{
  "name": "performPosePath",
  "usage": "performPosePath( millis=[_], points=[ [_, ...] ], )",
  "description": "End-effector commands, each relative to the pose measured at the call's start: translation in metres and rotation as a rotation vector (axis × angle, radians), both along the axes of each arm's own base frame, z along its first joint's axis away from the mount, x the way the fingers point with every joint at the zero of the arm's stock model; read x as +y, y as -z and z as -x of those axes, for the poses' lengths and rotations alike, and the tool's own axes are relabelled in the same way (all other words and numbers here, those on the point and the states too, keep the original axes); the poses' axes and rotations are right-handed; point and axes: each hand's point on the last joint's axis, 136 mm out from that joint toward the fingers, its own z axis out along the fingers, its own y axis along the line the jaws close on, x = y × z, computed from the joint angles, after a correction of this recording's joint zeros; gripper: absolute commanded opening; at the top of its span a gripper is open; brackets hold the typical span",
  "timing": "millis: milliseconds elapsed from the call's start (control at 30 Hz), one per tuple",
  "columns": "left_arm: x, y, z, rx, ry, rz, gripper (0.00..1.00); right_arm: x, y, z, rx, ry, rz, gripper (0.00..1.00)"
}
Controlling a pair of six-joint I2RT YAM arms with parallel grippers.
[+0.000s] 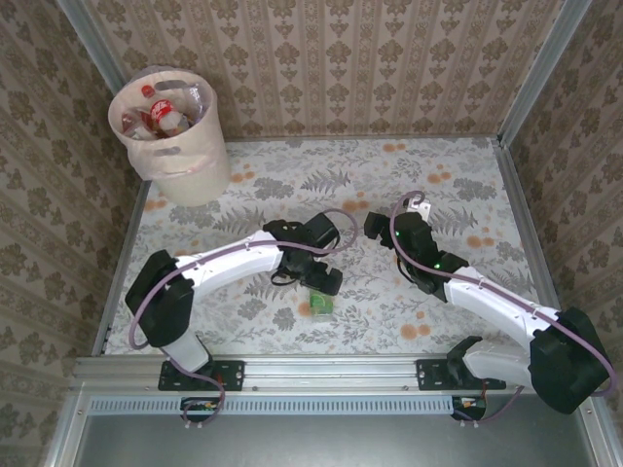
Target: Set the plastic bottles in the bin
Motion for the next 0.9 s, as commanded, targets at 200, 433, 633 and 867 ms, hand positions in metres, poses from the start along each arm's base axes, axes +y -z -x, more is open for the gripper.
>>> performPosePath(
  millis=[200, 433, 633, 867],
  points=[
    [-0.001, 0.042, 0.0, 0.089, -0.036, -0.076, 1.0, -0.003, 0.002, 0.006, 0.014, 0.003, -0.016, 1.0],
    [0.017, 0.054, -0.014, 0.067, -0.113, -0.09, 0.87, -0.007, 0.006, 0.009, 0.023, 0.009, -0.005, 1.0],
    [0.021, 0.05, -0.02, 0.026, -0.115, -0.097, 0.61, -0.006, 0.007, 0.008, 0.023, 0.008, -0.003, 1.0],
    [0.034, 0.036, -0.04, -0.058, -0.157, -0.044, 0.58, 0.015, -0.007, 0.002, -0.055, -0.103, -0.043, 1.0]
  ],
)
